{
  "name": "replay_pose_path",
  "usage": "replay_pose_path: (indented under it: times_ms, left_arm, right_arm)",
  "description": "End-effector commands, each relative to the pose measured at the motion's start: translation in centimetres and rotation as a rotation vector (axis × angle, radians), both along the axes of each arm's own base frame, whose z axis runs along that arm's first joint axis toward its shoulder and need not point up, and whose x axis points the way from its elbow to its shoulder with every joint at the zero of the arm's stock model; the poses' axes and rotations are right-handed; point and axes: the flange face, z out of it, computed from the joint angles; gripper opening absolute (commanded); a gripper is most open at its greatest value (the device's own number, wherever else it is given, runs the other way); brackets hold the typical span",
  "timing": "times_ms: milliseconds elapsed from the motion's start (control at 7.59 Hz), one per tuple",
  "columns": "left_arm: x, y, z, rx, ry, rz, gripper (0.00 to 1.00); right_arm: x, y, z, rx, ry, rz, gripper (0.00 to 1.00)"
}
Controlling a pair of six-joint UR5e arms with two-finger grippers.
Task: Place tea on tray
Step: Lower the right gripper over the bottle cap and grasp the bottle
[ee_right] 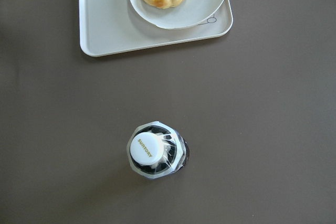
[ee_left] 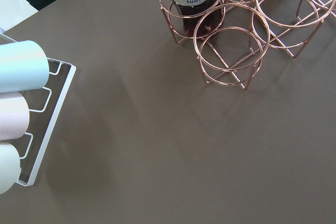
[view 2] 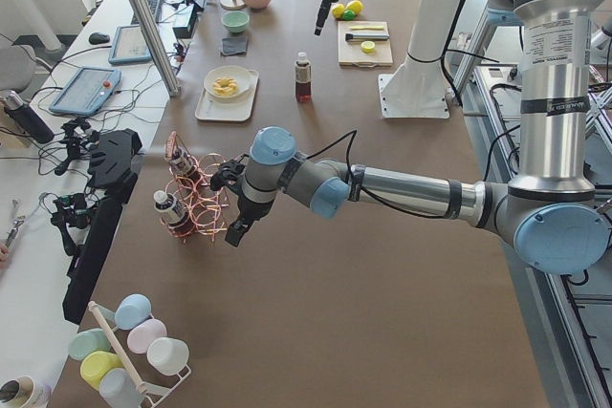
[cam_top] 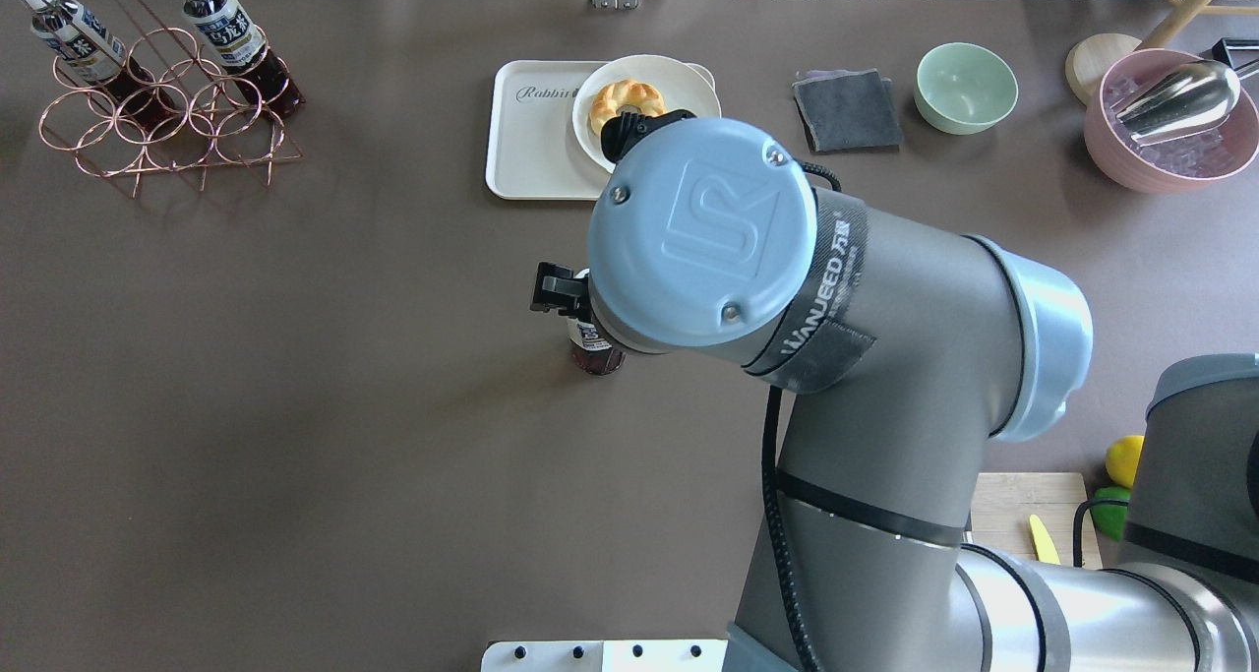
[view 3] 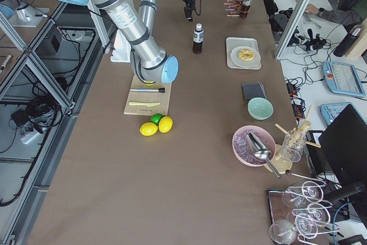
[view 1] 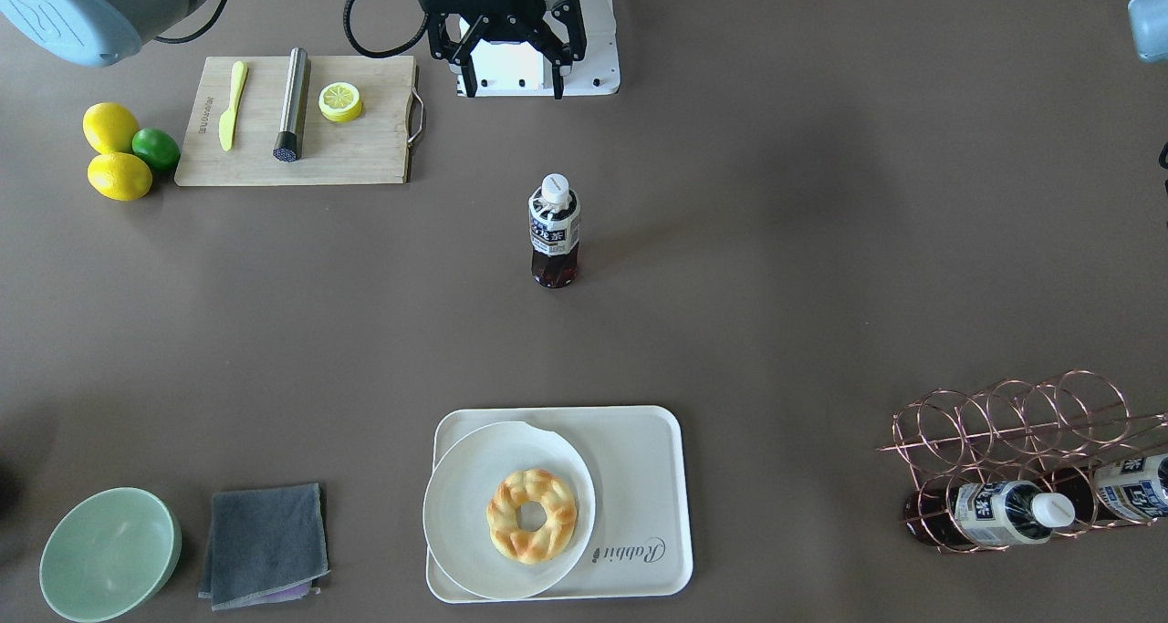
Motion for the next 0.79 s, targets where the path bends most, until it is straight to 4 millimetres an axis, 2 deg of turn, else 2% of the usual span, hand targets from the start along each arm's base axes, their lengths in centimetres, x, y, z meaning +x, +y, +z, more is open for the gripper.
replay_pose_path:
  times_ms: [0,132,264,659]
  left_arm:
    - [0.0,0.0,0.0,-0.003,0.002,-0.002,0.98]
    - [0.0,-0.1,-0.1,-0.002,0.003,-0.003,0.98]
    - [0.0,-0.2,-0.2,-0.001,0.003,-0.003,0.98]
    - [0.1,-0.4,-0.3,0.002,0.004,-0.003,0.98]
  right_arm:
    - [-3.3,1.2,0.6,0.076,0.064,0.056,1.00]
    - [-4.3,0.8,0.5,0.142,0.054,0.102,0.99]
    - [-6.1,-0.5,0.9,0.161,0.028,0.124,0.99]
    - [-7.3,-3.3,2.5,0.172,0.097,0.122,0.98]
